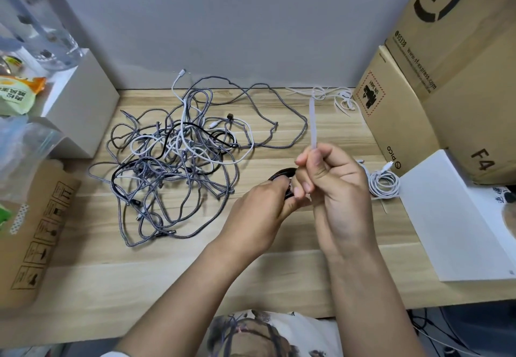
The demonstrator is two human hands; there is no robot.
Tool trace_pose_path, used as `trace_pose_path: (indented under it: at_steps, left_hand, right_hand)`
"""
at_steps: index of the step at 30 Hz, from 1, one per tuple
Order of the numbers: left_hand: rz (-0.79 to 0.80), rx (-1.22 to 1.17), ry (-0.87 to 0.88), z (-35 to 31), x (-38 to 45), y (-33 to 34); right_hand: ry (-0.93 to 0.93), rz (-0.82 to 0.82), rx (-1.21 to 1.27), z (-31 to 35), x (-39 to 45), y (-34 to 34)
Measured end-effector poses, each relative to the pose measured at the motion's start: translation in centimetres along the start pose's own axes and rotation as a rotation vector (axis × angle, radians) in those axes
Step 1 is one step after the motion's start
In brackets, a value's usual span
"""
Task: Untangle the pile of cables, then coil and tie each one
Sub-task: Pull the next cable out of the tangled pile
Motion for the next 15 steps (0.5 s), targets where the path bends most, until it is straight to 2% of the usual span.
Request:
trace_pose_path:
  at_steps: [4, 6, 9, 12, 15]
  left_hand:
    - [-0.166, 0.139, -0.084, 0.4, -0.2, -1.9]
    - [-0.237, 0.097, -0.091, 0.5, -0.6, -2.7]
    - [-0.24, -0.011, -0.064, 0.4, -0.9, -2.7]
    - [-0.129, -0.481, -0.116, 0.5, -1.0, -2.1]
    - [0.203, -1.027, -0.111, -1.3, -1.7, -0.5]
  right_hand:
    - [-0.019, 0.098, 0.014, -0.1, -0.5, 0.8]
    - [-0.023, 0.149, -0.004, -0.1, -0.8, 1.2]
    - [0.004, 0.173, 0.055, 0.0, -0.8, 0.9]
    - [-0.026, 0.263, 0.137, 0.5, -0.8, 0.7]
    - [-0.117, 0.443, 0.274, 2.1, -1.0, 1.8]
Point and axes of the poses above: each hand's wrist, its own x-axis towards the middle knuckle, its own y-axis out of the palm, z = x × y, the point moved 7 cm from there along x, towards the middle knuckle, and after that the axes turned 2 degrees about y, right-handed, at the moved point
